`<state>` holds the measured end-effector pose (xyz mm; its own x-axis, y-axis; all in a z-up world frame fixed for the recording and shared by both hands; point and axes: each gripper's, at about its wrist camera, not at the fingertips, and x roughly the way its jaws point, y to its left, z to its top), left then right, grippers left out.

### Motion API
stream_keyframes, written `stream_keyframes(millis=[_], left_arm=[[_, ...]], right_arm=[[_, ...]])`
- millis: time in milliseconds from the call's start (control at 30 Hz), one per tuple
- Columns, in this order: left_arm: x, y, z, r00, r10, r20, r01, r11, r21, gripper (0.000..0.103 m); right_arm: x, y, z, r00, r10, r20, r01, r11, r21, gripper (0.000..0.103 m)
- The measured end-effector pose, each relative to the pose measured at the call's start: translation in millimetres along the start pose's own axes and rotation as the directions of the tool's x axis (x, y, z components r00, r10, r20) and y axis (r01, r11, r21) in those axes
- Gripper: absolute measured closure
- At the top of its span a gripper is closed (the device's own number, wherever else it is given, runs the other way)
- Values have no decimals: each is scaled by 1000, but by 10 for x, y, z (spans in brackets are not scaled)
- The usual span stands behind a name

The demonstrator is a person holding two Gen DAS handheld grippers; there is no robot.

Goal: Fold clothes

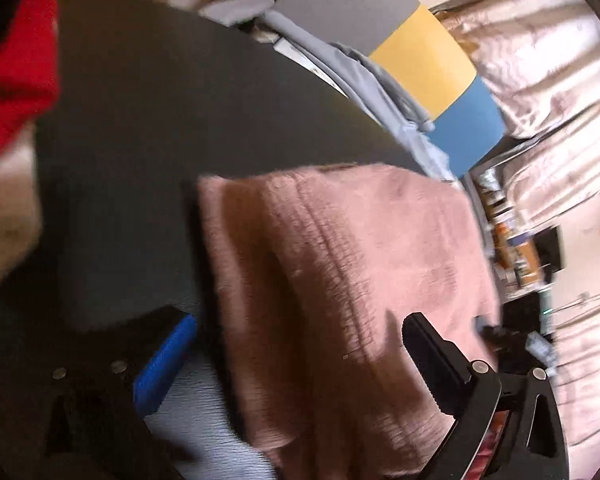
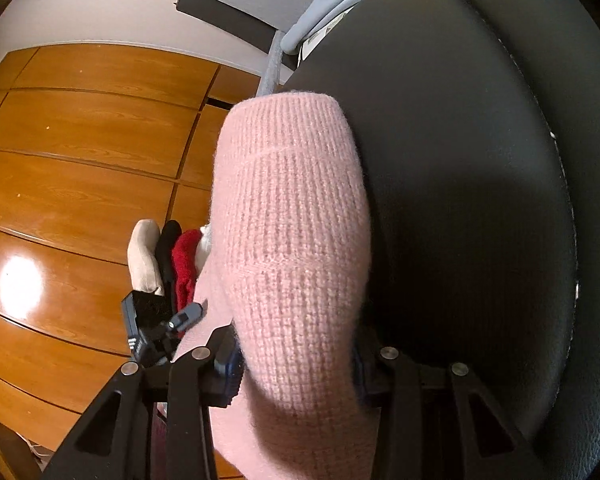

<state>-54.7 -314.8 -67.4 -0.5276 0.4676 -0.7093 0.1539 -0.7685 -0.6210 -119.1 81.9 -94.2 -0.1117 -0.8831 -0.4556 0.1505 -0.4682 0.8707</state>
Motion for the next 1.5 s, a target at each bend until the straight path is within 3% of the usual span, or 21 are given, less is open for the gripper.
stream_keyframes(millis=[100, 233, 333, 400, 467, 567, 700, 767, 867, 1067, 1167, 1233, 1400, 1500], left_arm=[[83, -63, 48, 998, -46, -42, 46, 999, -12, 0], [190, -324, 39, 996, 15, -85, -3, 991, 133, 3], [271, -504, -38, 994, 76, -77, -56, 970, 238, 22], [288, -545, -61, 995, 76, -64, -58, 966, 251, 34], [273, -487, -55, 997, 51, -54, -39, 978, 204, 53], [254, -510, -69, 997, 71, -5, -68, 974, 216, 62], [106, -889, -222, 976, 186, 116, -216, 908, 360, 66], [-89, -1033, -274, 976, 154, 155, -204, 894, 399, 66], [-320, -1117, -253, 976, 120, 181, -185, 896, 403, 66], [-1051, -1074, -184, 955, 83, 284, -182, 922, 342, 66], [-1539, -979, -119, 931, 88, 354, -205, 928, 310, 66], [-1866, -906, -2, 907, 115, 406, -248, 924, 291, 66], [-2731, -537, 412, 817, 221, 533, -358, 918, 168, 65], [-3145, -185, 690, 769, 291, 569, -394, 917, 64, 65]], right_arm=[[-34, -12, 4, 1000, 6, 4, -6, 1000, -2, 62], [-64, -37, -13, 1000, 13, 11, -12, 1000, -10, 62], [-71, -38, -18, 1000, 15, 17, -15, 1000, -16, 62], [-56, -22, -29, 1000, 17, 24, -16, 1000, -22, 62], [-44, -6, -38, 999, 13, 31, -12, 999, -30, 62], [47, 121, -63, 999, -12, 45, 14, 999, -47, 61], [49, 259, -71, 996, 75, 38, -75, 997, 0, 63], [49, 328, -76, 992, 119, 35, -120, 992, 24, 63], [29, 674, -79, 989, 147, 10, -147, 988, -53, 63], [195, 1625, 37, 968, 244, -64, -252, 947, -201, 63], [415, 2128, 152, 954, 275, -121, -298, 918, -263, 63], [676, 2531, 275, 944, 284, -169, -324, 896, -305, 63], [1676, 3513, 600, 900, 331, -286, -418, 843, -340, 63], [2442, 3963, 733, 878, 347, -329, -446, 844, -299, 63]])
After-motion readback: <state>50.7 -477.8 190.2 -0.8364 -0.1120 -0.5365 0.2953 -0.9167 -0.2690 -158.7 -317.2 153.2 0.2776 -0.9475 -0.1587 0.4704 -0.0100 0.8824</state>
